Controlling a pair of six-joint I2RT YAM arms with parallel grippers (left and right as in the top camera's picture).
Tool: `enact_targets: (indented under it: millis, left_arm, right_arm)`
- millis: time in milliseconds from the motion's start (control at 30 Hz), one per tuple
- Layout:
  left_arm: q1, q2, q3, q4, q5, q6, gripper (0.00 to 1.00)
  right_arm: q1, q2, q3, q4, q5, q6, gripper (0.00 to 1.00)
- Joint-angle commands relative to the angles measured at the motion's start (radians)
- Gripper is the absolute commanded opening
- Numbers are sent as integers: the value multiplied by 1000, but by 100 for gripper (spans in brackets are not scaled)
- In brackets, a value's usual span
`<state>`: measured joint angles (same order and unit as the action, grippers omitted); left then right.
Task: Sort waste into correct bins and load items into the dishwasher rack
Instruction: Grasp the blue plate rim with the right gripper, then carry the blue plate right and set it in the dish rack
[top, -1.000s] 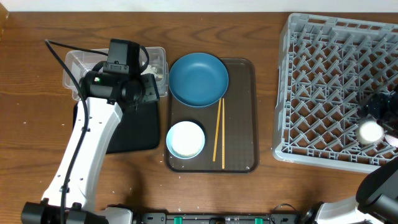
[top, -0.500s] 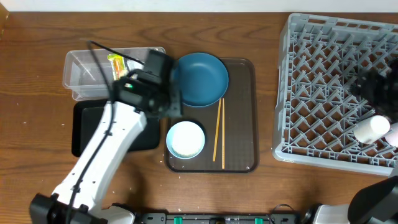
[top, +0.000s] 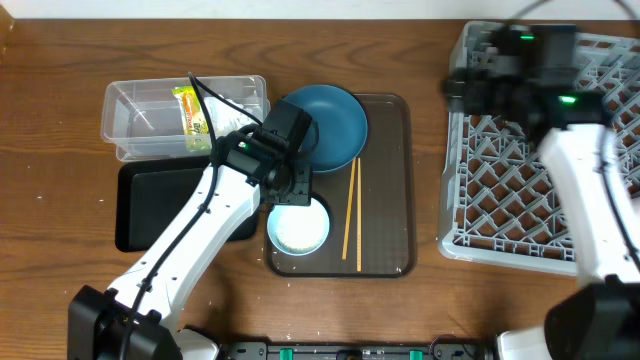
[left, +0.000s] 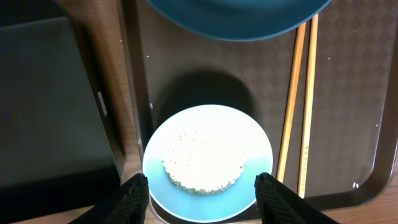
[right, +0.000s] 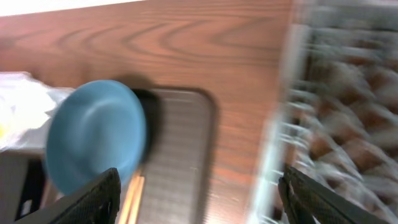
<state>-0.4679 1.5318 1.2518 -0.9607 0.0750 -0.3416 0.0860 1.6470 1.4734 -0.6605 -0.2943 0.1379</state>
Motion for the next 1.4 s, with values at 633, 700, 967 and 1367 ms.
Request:
enact_targets:
  millis: [633, 700, 967, 1367]
  left_arm:
    - [0, -3, 1, 2, -5, -15, 58]
    - [0, -3, 1, 2, -5, -16, 58]
    - [0, -3, 1, 2, -5, -16, 58]
    - [0, -3, 1, 2, -5, -15, 58]
  right_arm:
    - [327, 447, 14, 197, 212, 251, 23]
    - [326, 456, 14, 197, 212, 259, 21]
    - [322, 465, 17, 216, 212, 270, 1]
    - [102, 233, 118, 189, 326, 131, 1]
